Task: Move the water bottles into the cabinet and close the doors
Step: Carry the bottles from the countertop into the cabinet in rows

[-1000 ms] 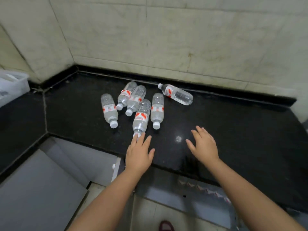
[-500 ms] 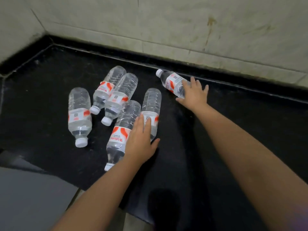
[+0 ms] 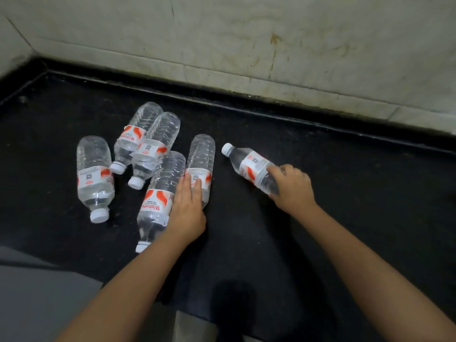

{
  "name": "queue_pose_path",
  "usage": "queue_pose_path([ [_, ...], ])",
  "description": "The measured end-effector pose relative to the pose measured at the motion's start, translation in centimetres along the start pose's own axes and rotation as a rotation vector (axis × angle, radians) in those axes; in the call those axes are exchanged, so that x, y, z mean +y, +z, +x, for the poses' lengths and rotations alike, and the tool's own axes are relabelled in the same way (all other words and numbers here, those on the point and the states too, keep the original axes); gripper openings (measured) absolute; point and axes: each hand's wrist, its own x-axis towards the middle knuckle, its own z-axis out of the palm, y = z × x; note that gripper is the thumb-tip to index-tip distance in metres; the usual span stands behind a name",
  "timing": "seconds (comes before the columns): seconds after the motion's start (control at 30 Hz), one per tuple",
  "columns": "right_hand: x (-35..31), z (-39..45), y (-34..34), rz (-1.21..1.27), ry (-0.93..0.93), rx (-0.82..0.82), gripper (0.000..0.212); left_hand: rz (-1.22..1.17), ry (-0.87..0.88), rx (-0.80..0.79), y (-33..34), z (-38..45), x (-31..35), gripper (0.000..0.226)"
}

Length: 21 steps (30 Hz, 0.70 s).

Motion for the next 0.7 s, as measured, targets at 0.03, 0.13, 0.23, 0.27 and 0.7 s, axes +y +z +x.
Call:
queue_pose_path([
  [0.03, 0.5, -1.2, -0.2, -0.039, 0.008, -0.030, 0.057, 0.002, 0.006, -0.009, -0.1, -0.3, -0.1, 0.075],
  [0.13, 1.5, -4.1, -1.3, -0.160, 0.002, -0.177, 0.061, 0.006, 0.057, -0.025, -0.1, -1.8, -0.5, 0.076],
  [0.23, 0.4, -4.7, -2.9, -0.225, -0.007, -0.264, 0.063, -0.027, 0.087, -0.025, 0.0, -3.6, -1.0, 0.078],
  [0.27, -0.5, -4.3, -3.4, -0.228, -0.020, -0.261, 0.063, -0.055, 0.093, -0.023, 0.1, -4.2, -1.1, 0.077],
  [0.7, -8.8, 2.6, -1.5, -0.298, -0.209, -0.265, 0.030, -0.725, -0.402, 0.173, 1.2, -7.4, -0.6, 0.066],
])
